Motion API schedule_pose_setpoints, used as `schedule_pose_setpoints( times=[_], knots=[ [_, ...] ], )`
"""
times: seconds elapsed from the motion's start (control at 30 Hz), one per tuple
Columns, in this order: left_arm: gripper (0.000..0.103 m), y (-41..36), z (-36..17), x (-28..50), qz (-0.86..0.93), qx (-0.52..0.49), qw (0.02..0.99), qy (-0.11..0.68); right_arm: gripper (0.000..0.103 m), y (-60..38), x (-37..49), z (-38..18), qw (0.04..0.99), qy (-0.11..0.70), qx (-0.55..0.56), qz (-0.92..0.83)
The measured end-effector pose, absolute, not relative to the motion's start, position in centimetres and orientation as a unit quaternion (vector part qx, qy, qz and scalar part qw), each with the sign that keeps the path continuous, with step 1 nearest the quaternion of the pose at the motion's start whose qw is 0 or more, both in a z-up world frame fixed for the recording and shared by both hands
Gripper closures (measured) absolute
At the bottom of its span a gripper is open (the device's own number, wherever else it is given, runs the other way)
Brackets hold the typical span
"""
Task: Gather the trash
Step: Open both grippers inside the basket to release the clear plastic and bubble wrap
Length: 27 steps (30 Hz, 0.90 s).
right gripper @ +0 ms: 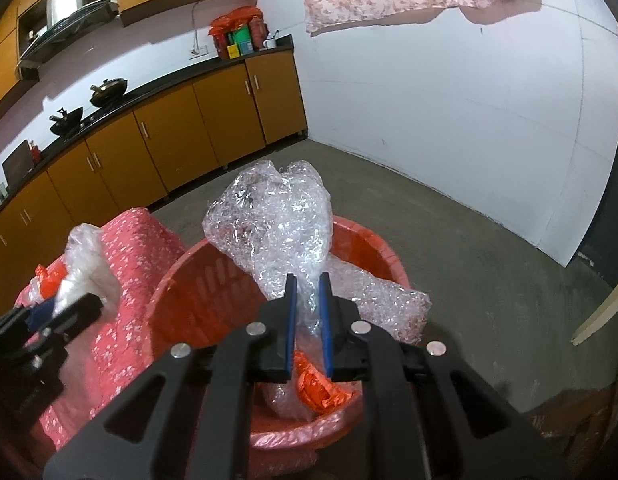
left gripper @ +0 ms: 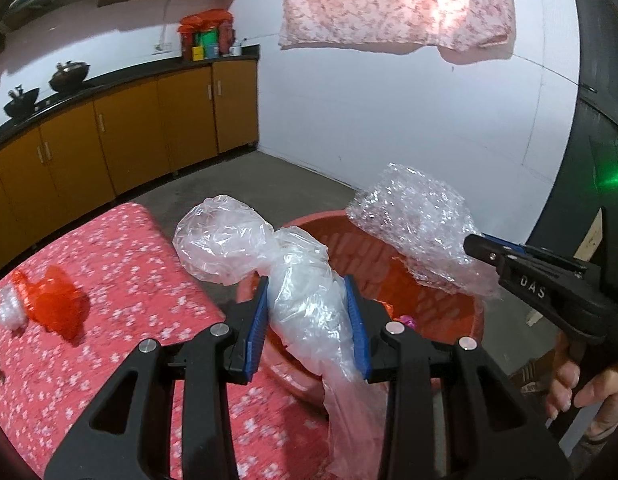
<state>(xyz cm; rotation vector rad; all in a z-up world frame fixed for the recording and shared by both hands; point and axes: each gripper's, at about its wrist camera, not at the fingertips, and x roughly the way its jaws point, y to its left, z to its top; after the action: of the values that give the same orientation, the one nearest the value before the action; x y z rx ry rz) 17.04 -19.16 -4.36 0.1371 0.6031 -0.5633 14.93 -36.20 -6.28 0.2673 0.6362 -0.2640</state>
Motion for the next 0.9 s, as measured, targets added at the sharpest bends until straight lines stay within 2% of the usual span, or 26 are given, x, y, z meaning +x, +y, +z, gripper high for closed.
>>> schedule_pose_setpoints(
  times=[0.4,0.63,0.8,0.9],
  knots=[
    [0.066,-21.6,-6.4,18.9,-0.299,0.081,0.900,0.307,0.091,-37.5,16.2,-6.9,0.934,0.302,0.150,-0.122],
    [0.057,-22.1,-7.4,19.3,-0.306,0.079,0.893,0.321,0.075,-37.9,16.2,-8.0,0.936,0.297,0.158,-0.104],
    [0.053,-21.8,-7.3,19.4,-0.302,0.071,0.893,0.326,0.070,-38.2,15.6,-8.3,0.936,0.298,0.155,-0.108],
    [0.050,-20.4,-7.2,19.2,-0.287,0.059,0.899,0.326,0.061,-38.0,15.4,-8.2,0.938,0.296,0.145,-0.111]
  ],
)
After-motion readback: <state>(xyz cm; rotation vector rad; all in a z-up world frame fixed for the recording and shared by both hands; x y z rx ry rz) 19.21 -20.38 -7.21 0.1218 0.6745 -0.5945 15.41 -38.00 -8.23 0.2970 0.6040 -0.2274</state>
